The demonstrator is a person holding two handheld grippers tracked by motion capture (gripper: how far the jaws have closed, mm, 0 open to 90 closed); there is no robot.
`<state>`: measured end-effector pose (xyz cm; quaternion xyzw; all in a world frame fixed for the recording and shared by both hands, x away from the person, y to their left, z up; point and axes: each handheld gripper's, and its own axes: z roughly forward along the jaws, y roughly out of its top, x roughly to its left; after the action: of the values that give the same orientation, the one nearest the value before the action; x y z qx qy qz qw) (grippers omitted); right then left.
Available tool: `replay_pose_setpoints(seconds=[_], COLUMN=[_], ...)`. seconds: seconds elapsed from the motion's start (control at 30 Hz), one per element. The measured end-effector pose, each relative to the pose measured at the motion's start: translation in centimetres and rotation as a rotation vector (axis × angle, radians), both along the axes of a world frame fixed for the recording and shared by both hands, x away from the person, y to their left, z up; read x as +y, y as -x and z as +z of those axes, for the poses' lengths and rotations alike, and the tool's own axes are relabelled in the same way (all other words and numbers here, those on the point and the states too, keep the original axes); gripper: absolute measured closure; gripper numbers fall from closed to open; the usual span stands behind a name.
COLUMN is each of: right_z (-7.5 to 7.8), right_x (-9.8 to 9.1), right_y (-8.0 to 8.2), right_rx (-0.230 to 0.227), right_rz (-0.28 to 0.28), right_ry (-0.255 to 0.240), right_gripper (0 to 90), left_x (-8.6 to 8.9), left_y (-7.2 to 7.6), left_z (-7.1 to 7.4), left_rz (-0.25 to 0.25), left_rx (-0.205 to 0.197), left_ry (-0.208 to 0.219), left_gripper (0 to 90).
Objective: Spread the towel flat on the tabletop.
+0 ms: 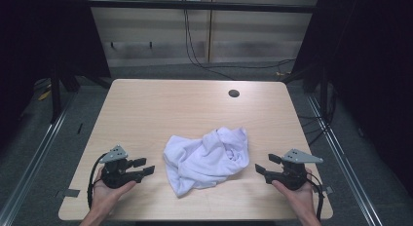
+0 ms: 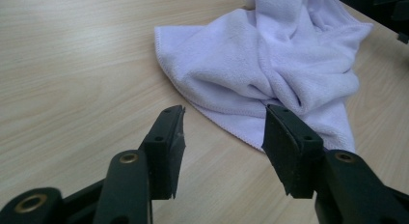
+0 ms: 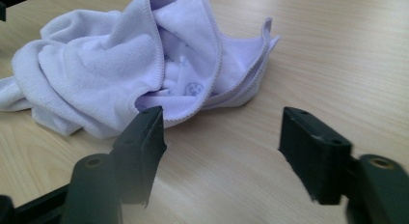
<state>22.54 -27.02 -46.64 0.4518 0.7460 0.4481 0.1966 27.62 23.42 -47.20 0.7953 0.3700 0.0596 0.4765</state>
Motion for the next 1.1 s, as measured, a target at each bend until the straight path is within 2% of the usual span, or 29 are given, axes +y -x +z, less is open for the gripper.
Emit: replay_pose_setpoints(seconds=[0.07,0.2,0.27,0.33,0.37,0.4,0.43,0.53,0.57,0.63,0.67,0.77,0.8,0.83,0.9,1.0,1.03,1.07,1.1], right_z=[0.1,0.0,0.1,0.2,0.4,0.4,0.8,1.1,1.5,1.6,1.8,1.9,1.8,1.7,1.3,0.7,0.7,0.3,0.3], right_x=[0.1,0.4,0.5,0.6,0.7,0.7,0.9,1.2,1.5,1.7,2.1,2.5,2.6,2.8,3.4,4.3,4.3,4.8,4.8], right_y=[0.0,-0.3,-0.6,-0.7,-1.1,-1.1,-1.6,-2.3,-3.1,-3.6,-4.6,-6.4,-6.9,-7.5,-8.3,-9.5,-9.5,-10.3,-10.3], right_rx=[-0.001,0.031,0.054,0.058,0.060,0.060,0.053,0.054,0.066,0.073,0.073,0.082,0.078,0.084,0.092,0.108,0.108,0.120,0.120], right_rz=[0.009,0.055,0.068,0.071,0.089,0.089,0.096,0.118,0.126,0.136,0.145,0.147,0.133,0.144,0.149,0.175,0.175,0.193,0.193], right_ry=[-0.012,-0.026,-0.011,-0.013,-0.019,-0.019,-0.004,-0.015,-0.023,-0.030,0.000,0.013,0.019,0.012,0.019,0.043,0.043,0.038,0.038], right_gripper=[34.6,38.9,43.8,45.9,49.8,49.8,50.8,52.2,52.4,52.4,51.4,46.8,45.6,44.8,42.2,42.5,42.5,44.3,44.3], left_x=[-0.2,-1.1,-1.5,-1.7,-2.4,-2.4,-3.0,-3.6,-4.4,-4.8,-5.8,-6.8,-7.3,-8.0,-8.8,-9.7,-9.7,-9.8,-9.8], left_y=[-0.2,-0.7,-0.9,-0.9,-1.1,-1.1,-1.4,-1.9,-2.8,-3.3,-4.2,-4.9,-5.2,-6.0,-6.8,-7.8,-7.8,-8.3,-8.3], left_z=[0.0,0.5,0.7,0.8,1.0,1.0,1.1,1.2,1.3,1.3,1.3,1.2,1.2,0.9,0.3,-0.7,-0.7,-1.6,-1.6], left_rz=[-0.007,-0.018,-0.024,-0.025,-0.026,-0.026,-0.036,-0.043,-0.051,-0.053,-0.070,-0.086,-0.089,-0.077,-0.084,-0.084,-0.084,-0.083,-0.083], left_rx=[-0.003,-0.021,-0.020,-0.019,-0.034,-0.034,-0.039,-0.032,-0.026,-0.020,-0.023,-0.042,-0.046,-0.030,-0.015,0.037,0.037,0.073,0.073], left_ry=[0.002,-0.003,0.007,0.014,-0.024,-0.024,-0.044,-0.038,-0.020,-0.016,-0.025,-0.041,-0.045,-0.029,-0.048,-0.061,-0.061,-0.056,-0.056], left_gripper=[51.2,56.4,56.3,55.7,52.7,51.2,50.6,50.2,50.6,52.7,55.0,69.2,70.4,70.5,67.2,55.7,55.5,57.1,63.7])
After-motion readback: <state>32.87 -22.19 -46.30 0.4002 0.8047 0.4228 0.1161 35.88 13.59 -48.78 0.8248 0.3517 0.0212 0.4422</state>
